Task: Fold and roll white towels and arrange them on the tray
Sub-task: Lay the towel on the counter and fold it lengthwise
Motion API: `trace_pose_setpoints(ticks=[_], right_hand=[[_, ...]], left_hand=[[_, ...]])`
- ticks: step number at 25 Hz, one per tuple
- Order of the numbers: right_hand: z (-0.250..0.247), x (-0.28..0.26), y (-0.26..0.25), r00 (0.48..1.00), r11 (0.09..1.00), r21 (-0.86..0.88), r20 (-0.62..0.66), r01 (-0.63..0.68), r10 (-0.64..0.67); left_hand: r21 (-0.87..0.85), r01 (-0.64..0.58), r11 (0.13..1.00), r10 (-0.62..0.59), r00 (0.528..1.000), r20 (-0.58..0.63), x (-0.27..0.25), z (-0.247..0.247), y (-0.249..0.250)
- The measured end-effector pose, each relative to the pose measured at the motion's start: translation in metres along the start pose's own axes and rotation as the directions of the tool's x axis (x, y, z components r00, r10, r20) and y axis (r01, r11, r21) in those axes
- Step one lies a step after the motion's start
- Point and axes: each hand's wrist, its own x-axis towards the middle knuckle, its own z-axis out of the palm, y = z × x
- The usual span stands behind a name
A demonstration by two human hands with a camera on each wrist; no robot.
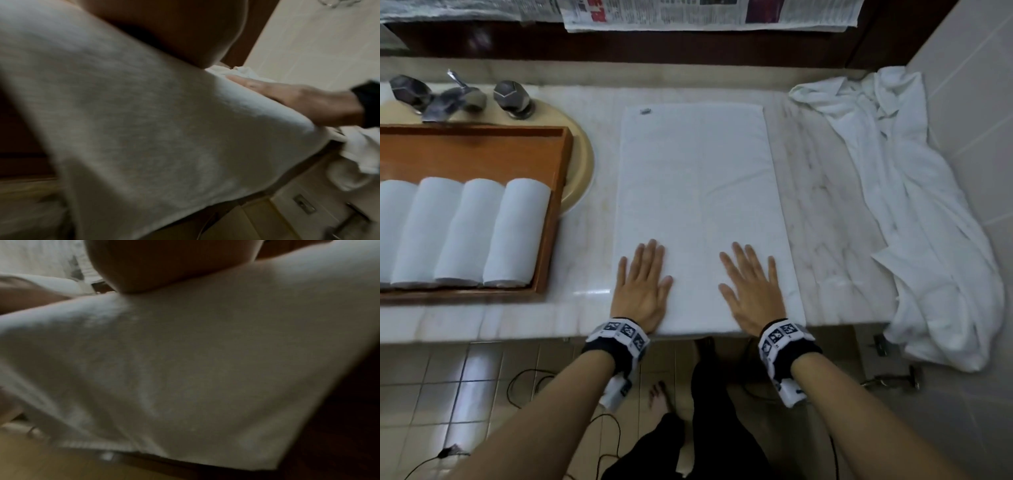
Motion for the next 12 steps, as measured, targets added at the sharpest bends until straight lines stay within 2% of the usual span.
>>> trace_pose_setpoints(ticks=[2, 4, 5, 7, 9, 12], right_hand=[[-0.004, -0.008, 0.030, 0.975, 0.975, 0.016, -0.032, -0.221, 0.222], [-0.011, -0.002, 0.034, 0.917, 0.915, 0.052, 0.017, -0.399, 0.399], [-0.015, 0.003, 0.025, 0.922, 0.921, 0.046, 0.034, -0.387, 0.386], [-0.021, 0.023, -0.001, 0.982, 0.981, 0.064, 0.069, -0.183, 0.179], [-0.027, 0.046, -0.027, 0.996, 0.993, 0.119, 0.092, -0.008, -0.003], [-0.039, 0.088, -0.038, 0.996, 0.990, 0.139, 0.088, 0.003, -0.015]], left_hand=[[-0.028, 0.085, 0.996, -0.085, 0.996, -0.004, -0.005, -0.008, -0.027], [-0.052, 0.194, 0.980, -0.194, 0.981, 0.012, 0.000, -0.017, -0.032], [-0.062, 0.215, 0.975, -0.214, 0.976, 0.024, 0.005, -0.021, -0.025], [-0.092, 0.145, 0.985, -0.140, 0.989, 0.056, 0.024, -0.025, 0.000], [-0.145, 0.059, 0.988, -0.045, 0.994, 0.095, 0.047, -0.031, 0.025], [-0.166, 0.076, 0.983, -0.054, 0.990, 0.133, 0.083, -0.041, 0.037]])
